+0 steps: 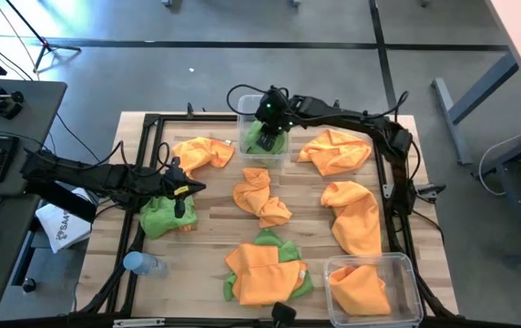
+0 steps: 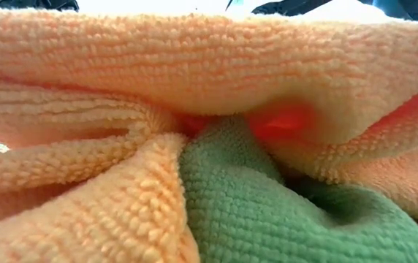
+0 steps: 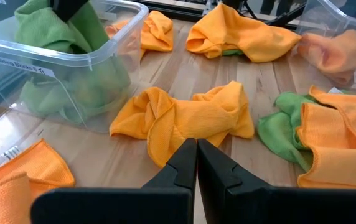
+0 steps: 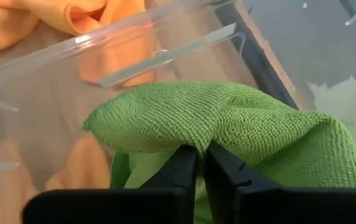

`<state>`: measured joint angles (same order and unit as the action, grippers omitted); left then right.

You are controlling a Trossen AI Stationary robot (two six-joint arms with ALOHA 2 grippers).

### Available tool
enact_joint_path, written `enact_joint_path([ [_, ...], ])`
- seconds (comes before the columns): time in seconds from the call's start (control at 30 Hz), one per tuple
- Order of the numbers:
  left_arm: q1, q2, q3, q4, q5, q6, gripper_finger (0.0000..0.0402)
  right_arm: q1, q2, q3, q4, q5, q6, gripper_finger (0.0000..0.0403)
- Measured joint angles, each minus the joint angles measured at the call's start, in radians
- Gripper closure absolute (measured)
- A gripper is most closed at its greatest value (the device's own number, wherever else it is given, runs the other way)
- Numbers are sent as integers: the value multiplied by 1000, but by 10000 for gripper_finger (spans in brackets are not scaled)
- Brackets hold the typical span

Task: Sort microfiber towel by color & place in baskets
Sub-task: Put the green microfiber towel into the top transparent bin, then put the orange microfiber towel into the bottom transparent bin

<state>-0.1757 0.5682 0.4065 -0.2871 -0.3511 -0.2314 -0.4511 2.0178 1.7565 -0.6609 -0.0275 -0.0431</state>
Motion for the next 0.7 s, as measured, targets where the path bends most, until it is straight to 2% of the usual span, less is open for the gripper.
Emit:
enact_joint_path([
  [0.3, 0, 0, 0, 0, 0, -4, 402, 0, -8, 16, -23, -8, 1, 261],
  [0.4, 0, 0, 0, -1, 0, -4, 402, 0, -29, 57, -76, -9, -3, 236],
  [0.57, 0, 0, 0, -1, 0, -15, 402, 4, -92, 94, -145, -9, -8, 234],
  [0.7, 0, 0, 0, -3, 0, -29, 402, 22, -158, 95, -191, -7, -41, 264],
])
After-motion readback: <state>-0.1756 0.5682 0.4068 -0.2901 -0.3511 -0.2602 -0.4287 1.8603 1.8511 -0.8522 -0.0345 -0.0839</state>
